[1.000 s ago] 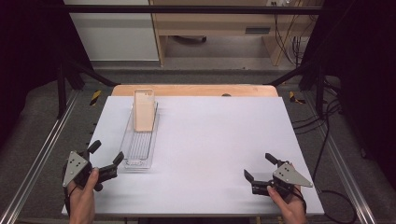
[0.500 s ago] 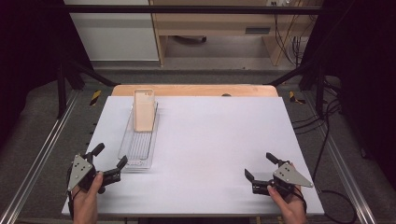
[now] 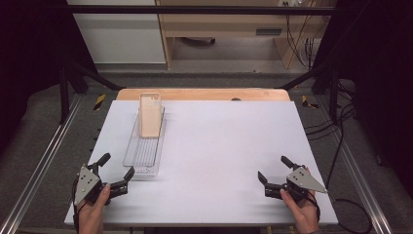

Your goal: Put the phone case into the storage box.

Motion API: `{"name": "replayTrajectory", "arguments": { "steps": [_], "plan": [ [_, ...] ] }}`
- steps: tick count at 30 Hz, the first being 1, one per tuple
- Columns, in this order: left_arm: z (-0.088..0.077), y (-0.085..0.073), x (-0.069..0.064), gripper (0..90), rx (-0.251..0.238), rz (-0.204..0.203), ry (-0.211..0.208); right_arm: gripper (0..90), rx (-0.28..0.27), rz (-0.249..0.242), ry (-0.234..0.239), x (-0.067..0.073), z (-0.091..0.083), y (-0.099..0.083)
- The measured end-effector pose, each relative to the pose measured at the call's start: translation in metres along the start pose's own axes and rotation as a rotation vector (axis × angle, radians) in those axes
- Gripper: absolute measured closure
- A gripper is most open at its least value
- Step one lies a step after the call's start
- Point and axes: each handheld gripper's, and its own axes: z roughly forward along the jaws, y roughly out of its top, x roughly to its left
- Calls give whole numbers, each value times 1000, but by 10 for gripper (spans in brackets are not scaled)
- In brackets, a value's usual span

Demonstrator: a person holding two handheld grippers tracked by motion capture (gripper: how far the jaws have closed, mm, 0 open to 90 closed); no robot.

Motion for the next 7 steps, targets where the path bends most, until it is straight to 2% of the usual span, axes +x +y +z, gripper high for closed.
{"name": "replayTrajectory", "arguments": {
  "steps": [4,7],
  "plan": [
    [1,-1,1,35,1,13,9,23,4,1,-9,-2,6,-1],
    [2,-2,1,35,0,4,15,24,11,1,-11,-3,10,-3]
  ]
}}
